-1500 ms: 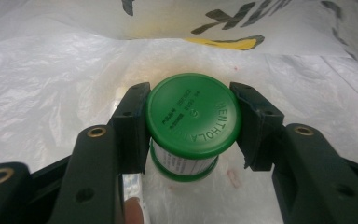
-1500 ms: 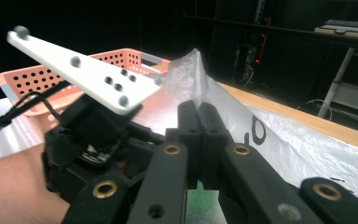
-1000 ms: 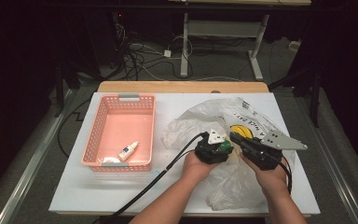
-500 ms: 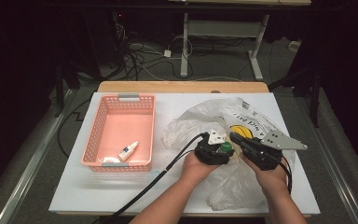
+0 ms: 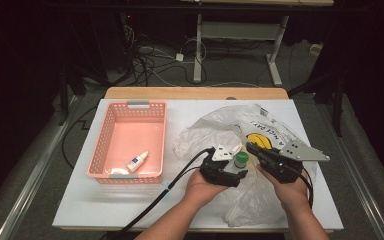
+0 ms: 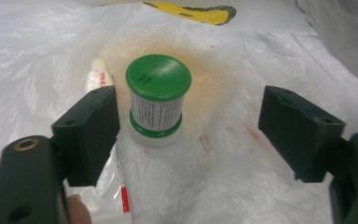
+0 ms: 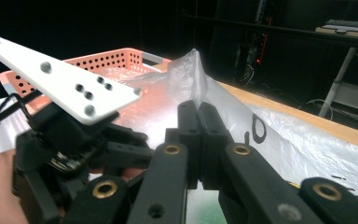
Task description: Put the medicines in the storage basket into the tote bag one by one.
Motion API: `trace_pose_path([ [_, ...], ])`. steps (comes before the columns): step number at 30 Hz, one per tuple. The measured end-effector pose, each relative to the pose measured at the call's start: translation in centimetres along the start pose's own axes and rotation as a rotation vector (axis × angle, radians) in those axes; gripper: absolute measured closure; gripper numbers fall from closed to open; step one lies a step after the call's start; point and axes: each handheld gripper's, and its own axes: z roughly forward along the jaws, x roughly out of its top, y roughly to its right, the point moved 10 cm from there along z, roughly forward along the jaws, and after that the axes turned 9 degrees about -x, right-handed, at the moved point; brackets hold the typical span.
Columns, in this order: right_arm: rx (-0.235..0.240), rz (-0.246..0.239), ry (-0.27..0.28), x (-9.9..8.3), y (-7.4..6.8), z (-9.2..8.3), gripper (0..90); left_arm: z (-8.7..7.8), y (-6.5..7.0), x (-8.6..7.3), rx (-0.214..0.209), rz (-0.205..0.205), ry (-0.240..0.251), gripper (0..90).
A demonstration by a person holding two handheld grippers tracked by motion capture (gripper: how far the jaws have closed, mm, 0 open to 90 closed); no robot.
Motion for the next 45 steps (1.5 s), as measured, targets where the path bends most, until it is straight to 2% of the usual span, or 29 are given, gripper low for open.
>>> trace_pose_path([
  [6,-0.001,0.004,-0.004,-0.1,0.0,0.0,90.0,-1.7,0.6,-0.8,-0.007,0.011,-0.007,13.9],
  [14,-0.001,0.010,-0.007,-0.3,0.1,0.0,90.0,-3.9,1.4,-1.6,0.001,0.003,-0.013,0.0],
  [22,-0.005,0.004,-0.009,-0.3,0.1,0.0,90.0,-7.1,2.4,-2.4,0.005,0.017,0.009,0.0],
  [31,-0.005,0.003,-0.017,-0.5,-0.1,0.2,90.0,-11.7,1.5,-3.1,0.045,0.018,0.024,0.0],
  [41,-0.008,0.004,-0.015,-0.5,0.0,0.1,90.0,-14.6,-0.4,-3.9,0.117,0.008,0.027,0.0],
  [45,-0.012,0.010,-0.017,-0.5,0.1,0.0,90.0,-15.6,-1.3,-4.3,0.142,-0.014,0.031,0.0],
])
